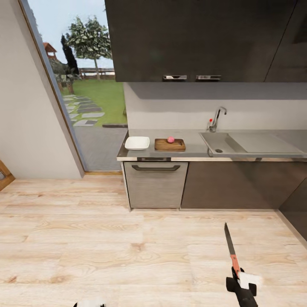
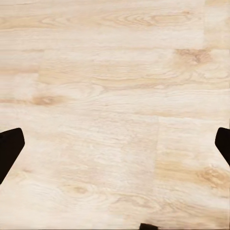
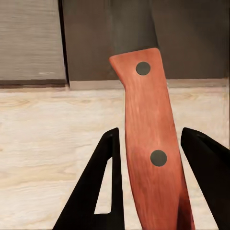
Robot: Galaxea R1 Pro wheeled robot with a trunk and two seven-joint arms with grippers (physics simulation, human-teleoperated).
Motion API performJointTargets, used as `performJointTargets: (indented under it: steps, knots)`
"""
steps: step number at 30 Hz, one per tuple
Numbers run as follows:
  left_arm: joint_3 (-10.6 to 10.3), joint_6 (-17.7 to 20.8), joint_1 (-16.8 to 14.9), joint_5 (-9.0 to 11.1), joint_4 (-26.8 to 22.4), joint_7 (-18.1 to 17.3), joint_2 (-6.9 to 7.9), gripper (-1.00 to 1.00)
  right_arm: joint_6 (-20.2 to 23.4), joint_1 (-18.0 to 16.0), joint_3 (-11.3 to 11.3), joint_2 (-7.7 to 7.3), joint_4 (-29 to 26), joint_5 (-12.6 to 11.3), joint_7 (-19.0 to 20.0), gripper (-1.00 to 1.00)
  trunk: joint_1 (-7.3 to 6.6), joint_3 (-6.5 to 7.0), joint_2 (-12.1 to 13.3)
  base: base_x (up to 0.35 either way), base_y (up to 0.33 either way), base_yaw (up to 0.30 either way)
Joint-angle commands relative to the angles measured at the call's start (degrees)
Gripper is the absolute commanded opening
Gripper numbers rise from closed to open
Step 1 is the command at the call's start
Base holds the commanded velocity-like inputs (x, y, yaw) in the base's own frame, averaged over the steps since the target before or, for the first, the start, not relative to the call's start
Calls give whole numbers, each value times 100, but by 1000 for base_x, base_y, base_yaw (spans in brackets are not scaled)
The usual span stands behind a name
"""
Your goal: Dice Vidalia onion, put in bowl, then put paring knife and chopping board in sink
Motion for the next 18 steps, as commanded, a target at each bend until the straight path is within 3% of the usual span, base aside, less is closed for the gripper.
performJointTargets:
  steps: [1,4,7,11,14,18]
  knots:
    - [-53,-147,-6,43,231,-151,-3,100,-3,-3,47,-3,-184,-11,-217,-100,3,-11,-11,0,0,0]
    - [-48,-421,-6,58,748,-544,-16,100,86,-3,49,-8,-636,57,-615,-100,3,-11,-11,0,0,0]
    - [-45,-571,-6,67,1028,-696,-25,100,384,-3,52,-26,-1040,232,-859,-100,3,-11,-11,0,0,0]
    - [-44,-673,-6,73,1302,-789,-54,100,1724,-3,43,-120,-2654,908,-1539,-100,3,-11,-11,0,0,0]
    - [-44,-682,-6,74,1361,-797,-56,100,2339,-3,33,-153,-3438,1183,-1943,-100,3,-11,-11,0,0,0]
    - [-43,-688,-6,74,1432,-803,-58,100,3670,-3,12,-185,-4990,1512,-2360,-100,3,-11,-11,0,0,0]
